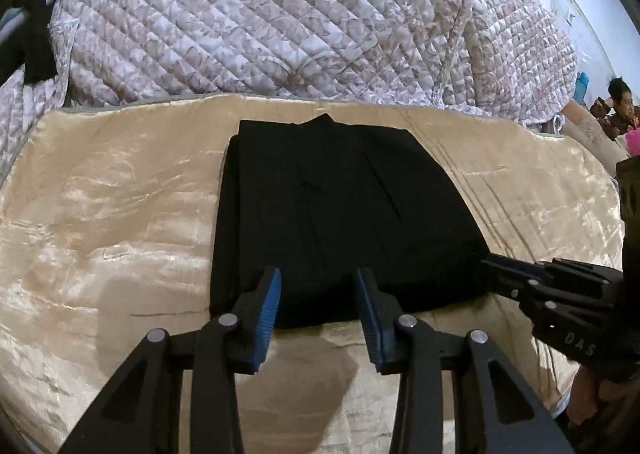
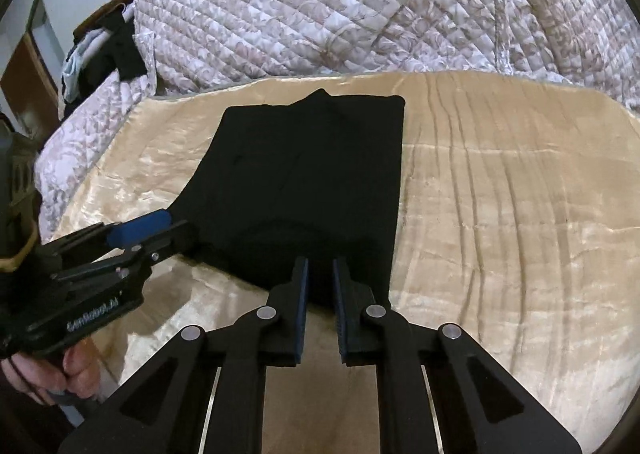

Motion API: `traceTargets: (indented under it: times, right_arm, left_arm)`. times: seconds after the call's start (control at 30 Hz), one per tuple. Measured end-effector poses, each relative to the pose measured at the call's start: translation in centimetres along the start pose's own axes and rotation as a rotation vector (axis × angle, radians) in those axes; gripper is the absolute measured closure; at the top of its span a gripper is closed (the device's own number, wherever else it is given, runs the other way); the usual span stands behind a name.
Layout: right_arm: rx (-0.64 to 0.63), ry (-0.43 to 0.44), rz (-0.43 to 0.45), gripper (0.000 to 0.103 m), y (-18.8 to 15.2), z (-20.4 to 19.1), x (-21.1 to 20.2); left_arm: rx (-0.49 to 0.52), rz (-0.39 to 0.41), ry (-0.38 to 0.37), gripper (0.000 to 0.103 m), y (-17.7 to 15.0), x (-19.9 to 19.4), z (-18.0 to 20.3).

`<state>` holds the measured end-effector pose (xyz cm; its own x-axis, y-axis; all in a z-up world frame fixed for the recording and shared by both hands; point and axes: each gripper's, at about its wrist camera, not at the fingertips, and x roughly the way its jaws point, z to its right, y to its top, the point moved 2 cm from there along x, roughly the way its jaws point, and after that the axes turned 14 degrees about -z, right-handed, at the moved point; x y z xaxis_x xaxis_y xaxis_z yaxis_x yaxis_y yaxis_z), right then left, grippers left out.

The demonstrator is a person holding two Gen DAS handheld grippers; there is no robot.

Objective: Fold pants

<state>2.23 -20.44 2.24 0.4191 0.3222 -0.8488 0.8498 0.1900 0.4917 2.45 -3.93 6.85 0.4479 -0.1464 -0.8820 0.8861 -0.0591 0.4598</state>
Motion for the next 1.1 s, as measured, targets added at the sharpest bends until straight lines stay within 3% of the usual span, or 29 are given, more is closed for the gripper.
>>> traceTargets:
  times: [0.3, 0.4, 0.5, 0.97, 1.1]
  right_arm:
    - [-0.003, -0.053, 0.049, 0.09, -0.3, -0.7, -1.2]
    - [0.008, -0.054, 0.047, 0.079, -1.1, -0.6, -1.9]
    - [-0.003, -0.056, 0.032, 0.079, -2.0, -0.6, -2.1]
    - [-0.042, -0.066, -0.066, 0.079, -3.7, -1.0, 0.5]
    - [-0.012, -0.026, -0.073, 0.078, -3.6, -0.2, 0.5]
  left_arm:
    - [-0.014, 0.001, -0.002, 0.062, -1.5, -1.0, 0.4]
    - [-0.013, -0.017, 0.003, 0.062, -2.5, -1.0, 0.1]
    - [-0.006, -0.018, 0.017, 0.061, -3.2, -1.1, -0.1]
    - [-0.007, -0.077, 0.04, 0.043, -4.1, 1.2, -1.3]
    - [0.009, -0.076, 0.063, 0.036, -4.1, 1.4, -1.4]
